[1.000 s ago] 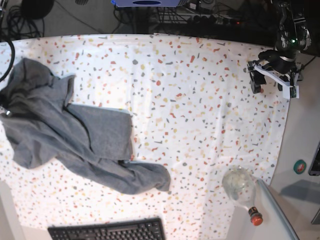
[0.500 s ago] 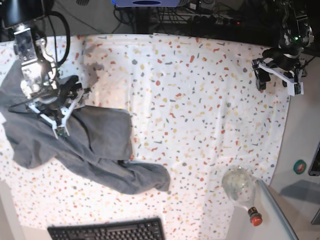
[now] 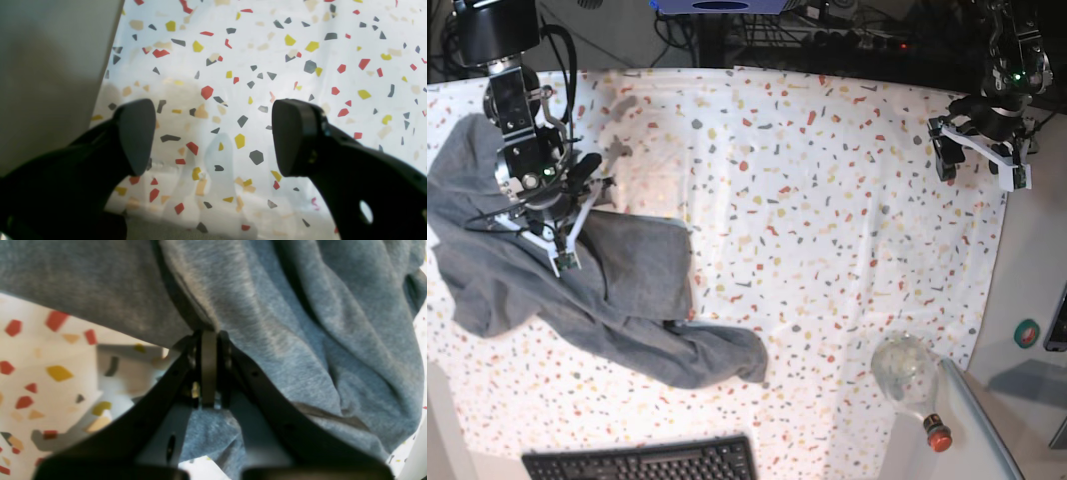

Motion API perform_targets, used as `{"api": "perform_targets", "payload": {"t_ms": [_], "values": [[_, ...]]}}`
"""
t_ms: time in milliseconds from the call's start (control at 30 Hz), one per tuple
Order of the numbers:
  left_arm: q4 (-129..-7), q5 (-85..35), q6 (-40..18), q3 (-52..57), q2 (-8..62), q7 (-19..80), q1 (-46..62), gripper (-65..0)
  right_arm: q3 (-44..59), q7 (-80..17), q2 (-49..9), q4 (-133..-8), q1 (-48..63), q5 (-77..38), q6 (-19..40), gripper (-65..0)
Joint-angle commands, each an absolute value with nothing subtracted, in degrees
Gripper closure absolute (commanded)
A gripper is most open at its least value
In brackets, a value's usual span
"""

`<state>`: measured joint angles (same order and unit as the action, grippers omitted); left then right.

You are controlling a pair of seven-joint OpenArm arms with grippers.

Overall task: Layout the t-shirt on the table in an organized manner, then fold the t-shirt properly
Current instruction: 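Grasp the shirt fabric again with the right gripper and lift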

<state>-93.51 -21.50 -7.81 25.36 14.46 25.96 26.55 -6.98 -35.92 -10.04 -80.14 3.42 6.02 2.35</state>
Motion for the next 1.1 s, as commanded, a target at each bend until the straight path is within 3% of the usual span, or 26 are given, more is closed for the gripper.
{"api": "perform_targets", "payload": {"t_ms": [0,100,400,500,800,967,1067], "values": [[-94.37,-21.85,-7.87,25.63,15.16,24.66,26.24,-51.7,-6.73,-35.03,-10.42,-81.54,2.77,6.20,2.07,0.0],[-94.37,-21.85,-7.87,23.69,15.08,24.66,26.07,-51.7,-6.73,-35.12,-10.33,-84.00,4.26,6.20,2.07,0.0],[-90.77,-22.11,-7.87,5.32,14.55,24.66,18.51,-51.7,-7.16,-33.54,-10.68,-106.33,17.10,6.20,2.24,0.0],[-89.01,-21.93,-7.87,3.38,13.32,24.66,16.04,-51.7,-6.81,-29.14,-12.09,-111.25,23.25,6.20,5.67,0.0],[-85.32,-21.93,-7.87,9.71,15.96,24.57,14.46,-51.7,-6.73,-27.47,-13.14,-109.41,32.22,6.37,18.24,0.0],[-85.23,-21.93,-7.87,19.56,16.04,24.66,14.90,-51.7,-6.64,-27.47,-17.19,-102.20,32.04,6.37,19.38,0.0],[-85.05,-21.93,-7.87,22.37,17.10,24.66,16.13,-51.7,-2.68,-27.47,-16.31,-96.04,30.11,6.37,19.38,0.0]]}}
